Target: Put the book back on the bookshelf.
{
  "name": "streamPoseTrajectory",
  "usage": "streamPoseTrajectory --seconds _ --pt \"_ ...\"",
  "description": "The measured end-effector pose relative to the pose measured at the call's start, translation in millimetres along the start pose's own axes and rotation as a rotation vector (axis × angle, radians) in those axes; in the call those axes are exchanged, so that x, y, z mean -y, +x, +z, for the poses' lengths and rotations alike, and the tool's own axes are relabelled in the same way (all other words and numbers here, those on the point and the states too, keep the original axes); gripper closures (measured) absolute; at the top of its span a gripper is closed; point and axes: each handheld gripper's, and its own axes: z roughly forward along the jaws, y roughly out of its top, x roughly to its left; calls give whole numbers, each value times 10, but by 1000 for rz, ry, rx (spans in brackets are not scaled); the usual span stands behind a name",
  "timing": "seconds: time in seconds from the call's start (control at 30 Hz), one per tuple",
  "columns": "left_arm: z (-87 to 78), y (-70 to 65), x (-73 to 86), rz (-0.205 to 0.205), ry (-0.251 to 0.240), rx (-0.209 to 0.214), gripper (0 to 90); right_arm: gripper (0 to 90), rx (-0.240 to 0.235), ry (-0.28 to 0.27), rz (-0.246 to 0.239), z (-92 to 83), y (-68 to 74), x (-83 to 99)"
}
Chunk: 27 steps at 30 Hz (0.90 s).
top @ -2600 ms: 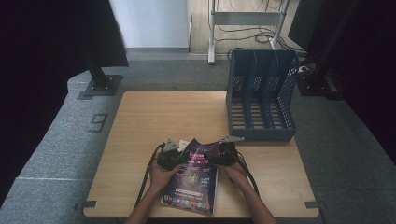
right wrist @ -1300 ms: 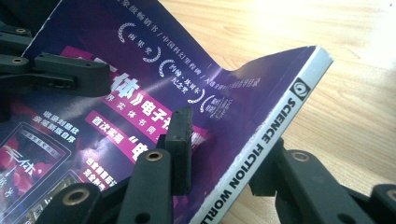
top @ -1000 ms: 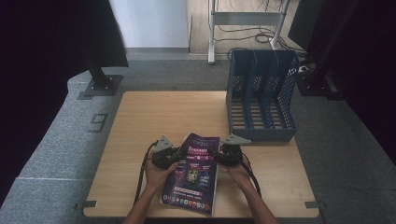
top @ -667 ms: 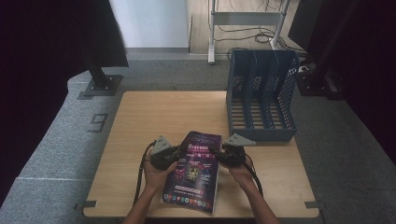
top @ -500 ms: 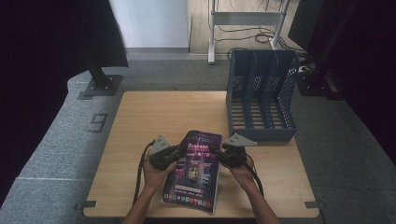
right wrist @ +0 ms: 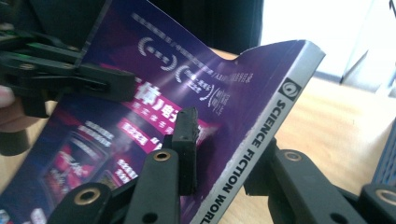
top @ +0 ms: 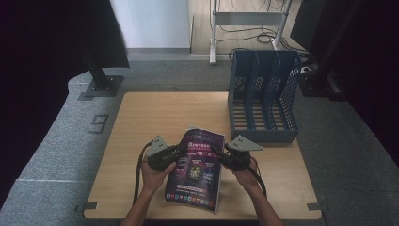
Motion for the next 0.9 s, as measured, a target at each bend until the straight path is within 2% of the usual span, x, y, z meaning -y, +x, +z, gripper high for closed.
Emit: streamPoseTrajectory --seconds 0.1,0.23,0.63,0.77,0.9 --pt "-60 -5 -58 3 -20 2 851 722 -2 -26 -44 -64 69 -98" --pt "-112 -15 -125 17 -38 -6 852 749 -12 -62 -52 -115 105 -191" --pt "-82 -20 -214 40 -26 -12 855 757 9 -66 -47 -117 78 -240" --pt "-69 -7 -260 52 -28 -15 855 757 15 -73 -64 -125 81 -263" --pt "-82 -18 -371 73 -43 -41 855 763 37 -75 -104 -133 110 -364"
